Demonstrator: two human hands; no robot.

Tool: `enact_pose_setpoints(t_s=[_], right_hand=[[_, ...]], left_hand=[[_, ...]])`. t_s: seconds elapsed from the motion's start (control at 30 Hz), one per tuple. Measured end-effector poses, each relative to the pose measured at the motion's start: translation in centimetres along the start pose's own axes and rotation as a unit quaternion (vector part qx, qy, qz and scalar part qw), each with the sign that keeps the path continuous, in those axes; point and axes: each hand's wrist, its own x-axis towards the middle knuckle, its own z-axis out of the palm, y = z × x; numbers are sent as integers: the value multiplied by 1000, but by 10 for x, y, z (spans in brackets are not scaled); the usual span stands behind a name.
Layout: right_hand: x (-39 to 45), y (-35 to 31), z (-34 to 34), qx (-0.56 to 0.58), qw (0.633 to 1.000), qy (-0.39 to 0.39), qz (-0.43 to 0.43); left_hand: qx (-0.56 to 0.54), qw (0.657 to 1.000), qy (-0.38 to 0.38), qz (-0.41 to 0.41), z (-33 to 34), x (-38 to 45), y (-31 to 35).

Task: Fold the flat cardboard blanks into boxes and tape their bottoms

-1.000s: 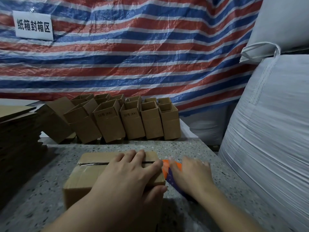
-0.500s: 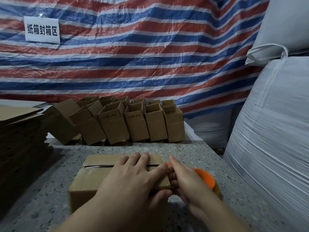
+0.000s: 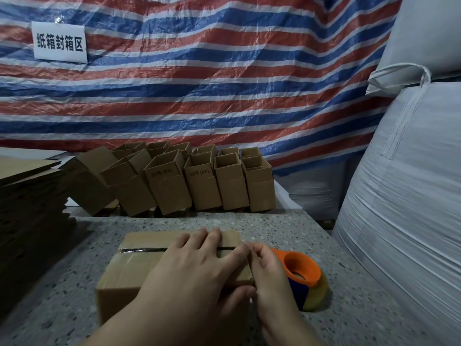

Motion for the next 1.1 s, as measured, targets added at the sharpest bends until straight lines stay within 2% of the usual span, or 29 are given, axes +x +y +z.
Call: enact_pose_setpoints(t_s=[0.13,0.23,0.33,0.4,0.47,0.6,0.63,0.73,0.8,0.97,1.1], right_hand=[[-4,7,-1,39,999,-16,33],[-5,11,-3,48,997,-32,43],[-4,12,-3,50,997,-26,43],[-3,15,-2,60,997,-14,47],[-1,16,-3,62,996,-8,55],[7,9,-3,8,997,14,76],[10,5,-3,-12,997,30,68],[16,-7,-1,-54,996,67,-3],[17,-13,4,-57,996,63,-24],[16,3,4,-43,998,21,42],[12,14,-3,-86,995,31,48]], left_hand=[[5,999,43,1,3,1,-1],[-25,999,34,15,4,5,0],[-55,998,-7,11,8,7,0],[-61,998,4,15,11,6,0],[-15,999,26,25,11,5,-1],[-24,999,34,3,4,3,-2],[-21,999,44,21,9,5,-2],[-52,999,3,8,11,7,-2],[-55,998,2,8,15,10,-2],[-42,999,-3,9,16,10,-2],[-76,997,4,6,13,9,-2]])
